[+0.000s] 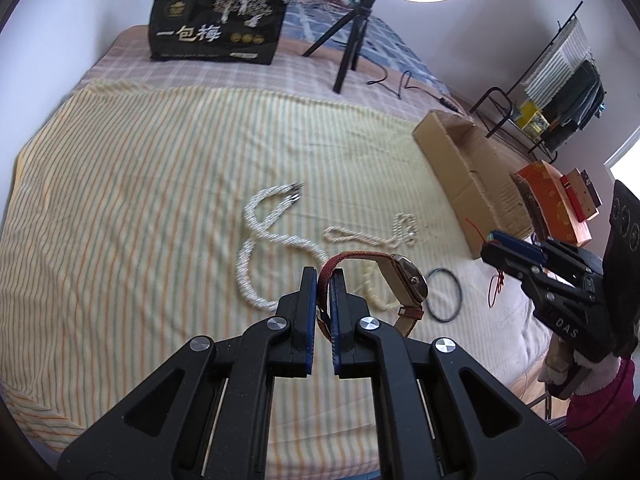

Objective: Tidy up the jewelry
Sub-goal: 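Carry the watch with left tool while right tool carries the pendant into the box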

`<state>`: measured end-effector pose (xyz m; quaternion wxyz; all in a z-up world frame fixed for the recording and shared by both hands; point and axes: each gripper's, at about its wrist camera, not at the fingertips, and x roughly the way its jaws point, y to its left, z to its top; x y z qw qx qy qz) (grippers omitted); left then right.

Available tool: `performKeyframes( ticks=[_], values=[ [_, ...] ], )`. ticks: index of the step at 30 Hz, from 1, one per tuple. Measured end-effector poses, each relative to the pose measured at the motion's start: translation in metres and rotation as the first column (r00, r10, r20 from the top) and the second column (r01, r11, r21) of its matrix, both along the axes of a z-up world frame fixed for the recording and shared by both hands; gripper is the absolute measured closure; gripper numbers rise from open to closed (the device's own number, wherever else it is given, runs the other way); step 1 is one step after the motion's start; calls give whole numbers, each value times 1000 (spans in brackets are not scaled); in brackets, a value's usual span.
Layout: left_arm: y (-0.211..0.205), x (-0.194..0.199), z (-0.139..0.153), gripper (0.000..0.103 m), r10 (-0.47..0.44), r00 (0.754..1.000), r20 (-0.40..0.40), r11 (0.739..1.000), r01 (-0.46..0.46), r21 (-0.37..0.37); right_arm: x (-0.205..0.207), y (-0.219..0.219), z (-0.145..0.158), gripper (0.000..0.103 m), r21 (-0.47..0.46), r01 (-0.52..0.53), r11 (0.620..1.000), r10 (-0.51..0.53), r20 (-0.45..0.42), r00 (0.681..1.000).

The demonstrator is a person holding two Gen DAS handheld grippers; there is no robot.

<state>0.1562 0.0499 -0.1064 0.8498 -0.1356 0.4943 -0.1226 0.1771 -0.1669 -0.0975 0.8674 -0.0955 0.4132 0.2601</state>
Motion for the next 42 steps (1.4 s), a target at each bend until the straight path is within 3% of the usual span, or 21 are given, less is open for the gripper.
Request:
performKeyframes(
  ticks=[12, 23, 31, 42],
  values=[
    [-78, 24, 29, 99, -89, 994, 63, 995, 92, -40, 34, -95, 23, 88, 27, 216, 976, -217, 51, 975],
    [-165, 54, 35, 99, -160, 983, 91, 983, 167, -76, 67, -148, 21, 88, 1, 317, 949, -316, 65, 947],
    [-217, 76, 17, 99, -193, 979, 67, 978, 197, -70, 94, -176, 10, 88, 0, 362, 932, -362, 40, 931],
    [-254, 94, 0, 99, -215, 975, 58, 973, 219, -67, 117, -191, -6, 88, 15, 382, 924, -382, 4, 924]
  ],
)
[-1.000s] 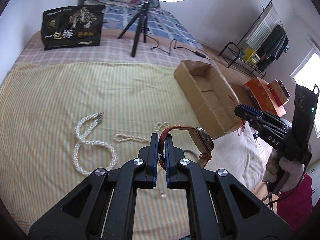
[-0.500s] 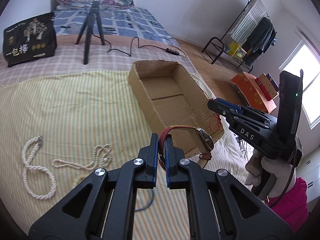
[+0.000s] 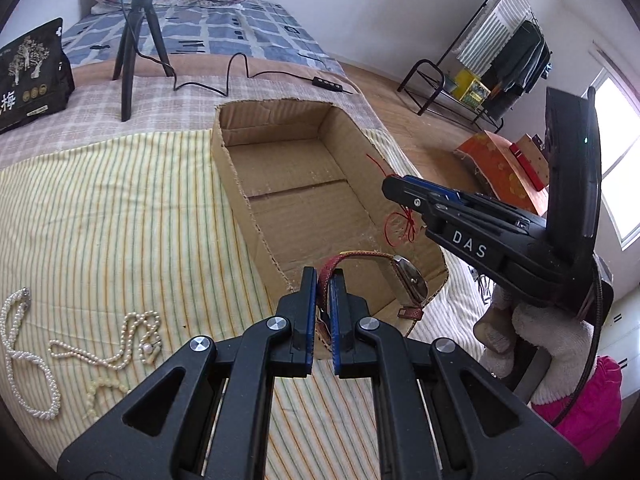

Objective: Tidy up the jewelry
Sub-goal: 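Carry the watch with left tool while right tool carries the pendant into the box, then open left tool to drop the watch while right tool releases the pendant in the box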

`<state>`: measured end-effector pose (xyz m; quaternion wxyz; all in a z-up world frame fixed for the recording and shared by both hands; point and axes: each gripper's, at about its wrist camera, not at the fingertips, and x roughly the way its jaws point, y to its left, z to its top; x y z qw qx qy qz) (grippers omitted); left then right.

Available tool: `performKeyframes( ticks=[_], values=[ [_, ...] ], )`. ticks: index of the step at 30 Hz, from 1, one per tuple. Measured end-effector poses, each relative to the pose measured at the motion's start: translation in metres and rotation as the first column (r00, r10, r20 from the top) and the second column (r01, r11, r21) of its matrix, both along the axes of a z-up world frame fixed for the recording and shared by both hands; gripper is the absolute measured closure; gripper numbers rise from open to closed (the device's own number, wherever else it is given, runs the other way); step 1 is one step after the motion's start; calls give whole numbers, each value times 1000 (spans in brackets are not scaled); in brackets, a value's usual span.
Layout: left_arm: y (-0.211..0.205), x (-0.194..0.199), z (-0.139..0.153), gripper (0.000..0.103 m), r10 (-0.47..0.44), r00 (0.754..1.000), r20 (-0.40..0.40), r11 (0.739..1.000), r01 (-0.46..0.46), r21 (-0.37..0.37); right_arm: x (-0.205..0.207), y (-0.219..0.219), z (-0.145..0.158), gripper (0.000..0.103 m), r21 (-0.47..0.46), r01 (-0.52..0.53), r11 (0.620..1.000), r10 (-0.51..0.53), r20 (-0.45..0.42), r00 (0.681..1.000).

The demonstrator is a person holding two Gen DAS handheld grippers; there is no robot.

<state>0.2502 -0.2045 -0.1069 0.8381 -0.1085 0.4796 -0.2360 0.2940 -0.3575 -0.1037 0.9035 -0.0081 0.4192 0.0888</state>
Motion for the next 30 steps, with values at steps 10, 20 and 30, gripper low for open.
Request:
performKeyframes(
  ticks=[10, 20, 30],
  values=[
    [-10, 1, -6, 85, -27, 1000, 3, 1000, 27, 0, 1, -2, 0, 73, -19, 20, 1000, -19, 11, 1000],
    [-2, -4, 2, 85, 1, 1000, 18, 1000, -2, 19, -2, -8, 6, 69, -14, 51, 999, -51, 32, 998],
    [24, -15, 18, 85, 23, 998, 60, 999, -25, 40, -17, -6, 21, 69, -10, 71, 997, -70, 62, 996]
  ],
)
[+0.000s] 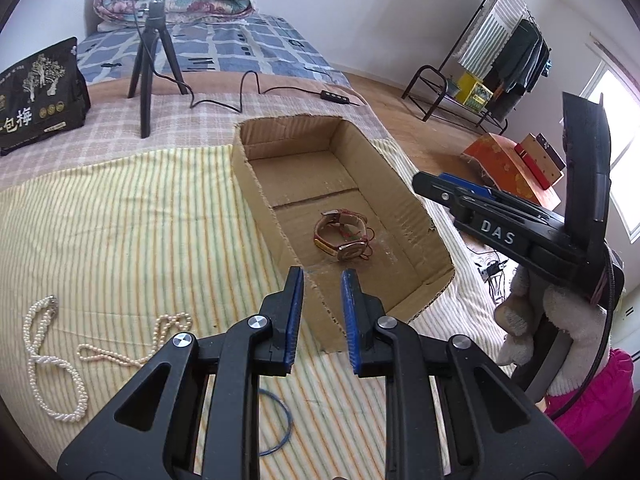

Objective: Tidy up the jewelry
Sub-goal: 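Open left tool to drop the watch while right tool releases the pendant in the box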

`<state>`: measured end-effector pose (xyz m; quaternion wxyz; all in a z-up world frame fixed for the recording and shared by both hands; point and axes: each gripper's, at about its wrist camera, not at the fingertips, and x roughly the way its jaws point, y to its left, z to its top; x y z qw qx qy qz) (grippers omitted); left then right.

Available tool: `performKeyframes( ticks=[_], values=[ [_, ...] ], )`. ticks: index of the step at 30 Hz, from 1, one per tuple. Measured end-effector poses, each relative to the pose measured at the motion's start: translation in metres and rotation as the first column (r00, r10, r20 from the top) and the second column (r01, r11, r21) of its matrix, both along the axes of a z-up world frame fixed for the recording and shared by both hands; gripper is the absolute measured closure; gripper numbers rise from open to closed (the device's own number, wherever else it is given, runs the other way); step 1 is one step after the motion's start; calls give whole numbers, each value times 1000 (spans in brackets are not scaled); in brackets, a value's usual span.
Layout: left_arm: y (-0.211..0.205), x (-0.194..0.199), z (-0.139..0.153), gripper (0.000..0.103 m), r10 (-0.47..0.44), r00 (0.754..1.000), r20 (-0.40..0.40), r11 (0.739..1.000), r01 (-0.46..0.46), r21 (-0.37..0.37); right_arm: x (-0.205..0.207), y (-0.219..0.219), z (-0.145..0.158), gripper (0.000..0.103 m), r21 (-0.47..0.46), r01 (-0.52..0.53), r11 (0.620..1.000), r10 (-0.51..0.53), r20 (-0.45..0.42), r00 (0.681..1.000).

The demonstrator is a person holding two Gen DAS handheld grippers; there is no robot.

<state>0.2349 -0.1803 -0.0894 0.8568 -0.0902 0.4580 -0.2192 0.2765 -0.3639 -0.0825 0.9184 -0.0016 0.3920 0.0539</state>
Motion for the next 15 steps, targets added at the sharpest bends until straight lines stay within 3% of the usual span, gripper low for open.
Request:
performKeyframes(
  ticks=[5, 8, 15],
  values=[
    [18, -10, 13, 85, 16, 999, 31, 1000, -16, 16, -12, 7, 9, 66, -2, -1, 1000, 1, 15, 1000],
    [31, -18, 20, 85, 19, 998, 61, 999, -21, 36, -22, 14, 16, 54, -4, 7, 1000, -7, 33, 999],
    [76, -31, 35, 85, 34, 994, 106, 996, -43, 82, -51, 38, 36, 39, 0, -24, 1000, 24, 90, 996]
  ],
)
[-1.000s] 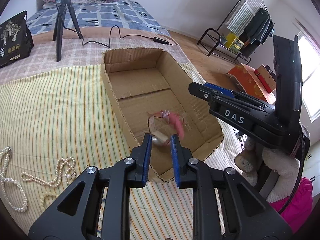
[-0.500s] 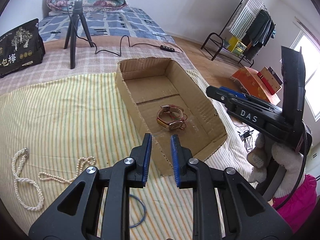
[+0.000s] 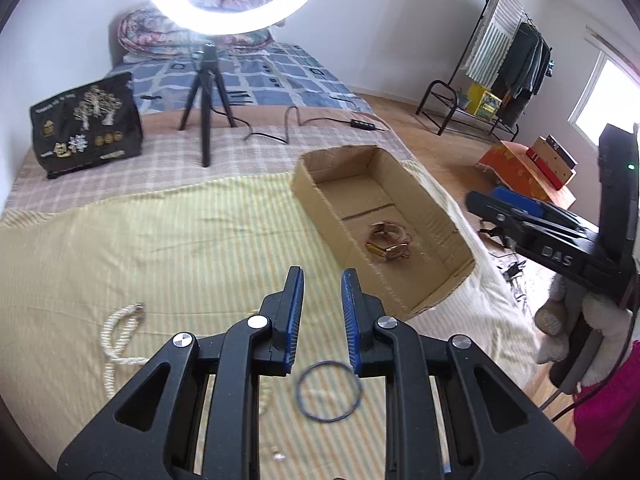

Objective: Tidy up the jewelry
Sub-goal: 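Open left tool to drop the watch while right tool releases the pendant in the box, then move left tool to the thick pearl necklace while right tool approaches the cream bead bracelet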

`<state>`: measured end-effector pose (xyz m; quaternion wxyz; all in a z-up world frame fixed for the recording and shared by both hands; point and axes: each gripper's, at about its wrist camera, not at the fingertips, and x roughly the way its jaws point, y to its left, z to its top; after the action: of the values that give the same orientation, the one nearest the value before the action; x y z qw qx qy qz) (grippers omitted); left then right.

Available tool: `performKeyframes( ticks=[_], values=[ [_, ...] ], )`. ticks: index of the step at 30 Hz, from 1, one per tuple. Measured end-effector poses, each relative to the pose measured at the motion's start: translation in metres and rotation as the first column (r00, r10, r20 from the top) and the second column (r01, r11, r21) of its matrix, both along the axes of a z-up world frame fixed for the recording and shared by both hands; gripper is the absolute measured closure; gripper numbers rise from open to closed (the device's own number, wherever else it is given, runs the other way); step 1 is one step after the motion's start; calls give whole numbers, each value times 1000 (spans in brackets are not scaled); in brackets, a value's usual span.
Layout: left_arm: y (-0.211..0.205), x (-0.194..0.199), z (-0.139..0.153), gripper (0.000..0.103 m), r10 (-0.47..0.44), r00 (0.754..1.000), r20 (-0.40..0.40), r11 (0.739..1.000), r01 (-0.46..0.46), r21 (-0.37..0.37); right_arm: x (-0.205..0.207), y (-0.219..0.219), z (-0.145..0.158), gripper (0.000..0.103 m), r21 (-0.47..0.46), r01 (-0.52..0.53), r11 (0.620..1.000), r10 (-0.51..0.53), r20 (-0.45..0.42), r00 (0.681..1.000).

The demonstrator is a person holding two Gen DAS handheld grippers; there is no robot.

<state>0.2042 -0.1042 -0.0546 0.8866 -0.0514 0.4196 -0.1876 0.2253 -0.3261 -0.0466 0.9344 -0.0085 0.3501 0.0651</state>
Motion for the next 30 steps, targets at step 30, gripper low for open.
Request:
performKeyframes(
  ticks=[30],
  values=[
    [200, -12, -54, 51, 268, 951, -155, 963, -265, 42, -52, 125, -64, 34, -123, -331, 935, 311, -159, 937]
  ],
)
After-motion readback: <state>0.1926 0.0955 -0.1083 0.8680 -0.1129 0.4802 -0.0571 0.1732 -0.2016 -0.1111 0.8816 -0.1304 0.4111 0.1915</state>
